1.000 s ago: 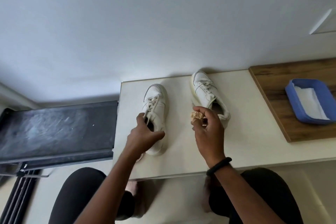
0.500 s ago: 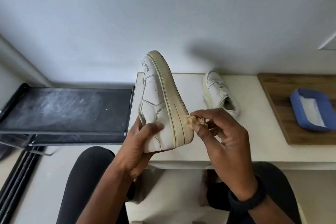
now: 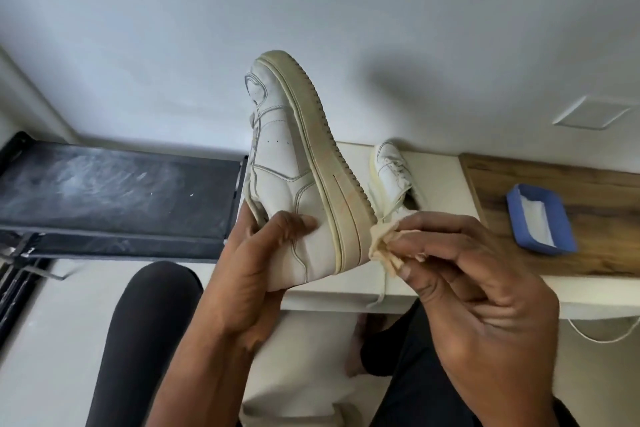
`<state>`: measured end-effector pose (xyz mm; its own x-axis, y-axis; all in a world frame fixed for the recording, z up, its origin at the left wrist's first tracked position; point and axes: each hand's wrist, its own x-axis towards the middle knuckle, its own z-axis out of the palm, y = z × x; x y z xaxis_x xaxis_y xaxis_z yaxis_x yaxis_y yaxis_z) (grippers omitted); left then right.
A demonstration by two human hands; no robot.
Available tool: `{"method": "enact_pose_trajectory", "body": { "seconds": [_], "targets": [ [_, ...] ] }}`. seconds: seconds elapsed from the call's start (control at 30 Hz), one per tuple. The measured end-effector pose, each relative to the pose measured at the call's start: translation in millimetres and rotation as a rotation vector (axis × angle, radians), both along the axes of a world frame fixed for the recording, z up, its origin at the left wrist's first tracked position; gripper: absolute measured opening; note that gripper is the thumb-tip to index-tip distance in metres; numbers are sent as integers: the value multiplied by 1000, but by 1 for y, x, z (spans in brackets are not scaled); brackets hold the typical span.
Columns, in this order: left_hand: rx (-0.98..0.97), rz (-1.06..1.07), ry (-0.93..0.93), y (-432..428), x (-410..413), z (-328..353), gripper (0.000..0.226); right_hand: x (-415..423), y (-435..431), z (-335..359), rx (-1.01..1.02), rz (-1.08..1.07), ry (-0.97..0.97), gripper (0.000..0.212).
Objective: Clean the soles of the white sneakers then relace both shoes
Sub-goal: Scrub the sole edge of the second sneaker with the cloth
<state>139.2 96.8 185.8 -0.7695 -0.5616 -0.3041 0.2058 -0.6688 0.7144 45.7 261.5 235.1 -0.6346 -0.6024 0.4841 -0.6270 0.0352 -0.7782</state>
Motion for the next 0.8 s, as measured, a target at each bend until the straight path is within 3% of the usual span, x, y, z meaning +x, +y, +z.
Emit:
{"method": "enact_pose_trajectory", "body": {
  "seconds": [0.1,0.17,0.27,0.37,0.53,0.8],
  "targets": [
    [27,-4,16,15,23,5,55,15,9,-3,126,-62,191,35],
    [38,-4,61,29,36,7,61,27,14,-2,120,-75,281,28],
    [64,-21,116,49,53,9,75,46,24,2,90,-58,304,19],
    [71,-46,111,60,70,10,68,65,40,1,146,-68,297,17],
    [65,-101,71,68,88,13,75,92,62,-15,127,-199,333,15],
    [97,-160,-229,84,64,28,29,92,84,-45,180,-219,240,16]
  ]
}}
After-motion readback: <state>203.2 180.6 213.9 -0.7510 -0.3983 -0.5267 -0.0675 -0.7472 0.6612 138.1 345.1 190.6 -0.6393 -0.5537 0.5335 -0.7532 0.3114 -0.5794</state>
